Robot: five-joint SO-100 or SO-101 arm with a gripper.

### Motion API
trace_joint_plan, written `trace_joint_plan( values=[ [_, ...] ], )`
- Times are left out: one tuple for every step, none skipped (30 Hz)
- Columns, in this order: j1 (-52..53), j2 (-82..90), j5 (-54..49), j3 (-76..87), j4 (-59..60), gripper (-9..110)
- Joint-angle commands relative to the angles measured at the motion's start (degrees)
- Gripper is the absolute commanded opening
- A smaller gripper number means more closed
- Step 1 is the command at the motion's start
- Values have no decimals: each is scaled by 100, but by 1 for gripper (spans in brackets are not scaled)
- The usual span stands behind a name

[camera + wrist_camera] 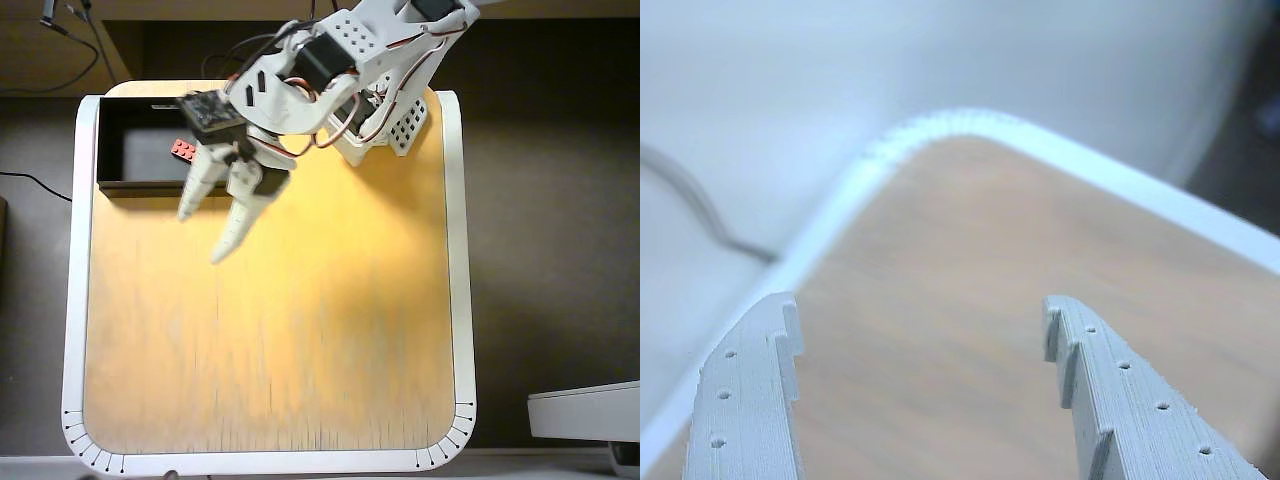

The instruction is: Grasp a lego block and put it in the bin.

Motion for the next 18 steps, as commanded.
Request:
trace_joint_plan(
  values=[
    [-923,457,9,-905,-220,22],
    [-1125,492,9,-905,-220,22],
    [-1327,519,18,-905,-220,21],
    [-1547,536,26,-905,-220,20],
    [-1802,554,18,-905,-220,19],
    [-2048,554,0,-905,-220,19],
    [-2276,562,-26,-905,-220,17],
    [-2487,580,-35,-905,-220,17],
    [-2698,598,-35,-896,-220,17],
    [-2883,606,-26,-888,-220,16],
    [-3041,615,-18,-888,-211,15],
    [-3182,624,-18,-879,-211,15],
    [-3322,642,-26,-870,-211,15],
    [-3463,650,-35,-835,-211,14],
    [-3586,668,-44,-791,-211,12],
    [-3700,721,-44,-694,-211,10],
    [-3806,800,-18,-563,-211,10],
    [-3911,905,35,-396,-211,9]
  ],
)
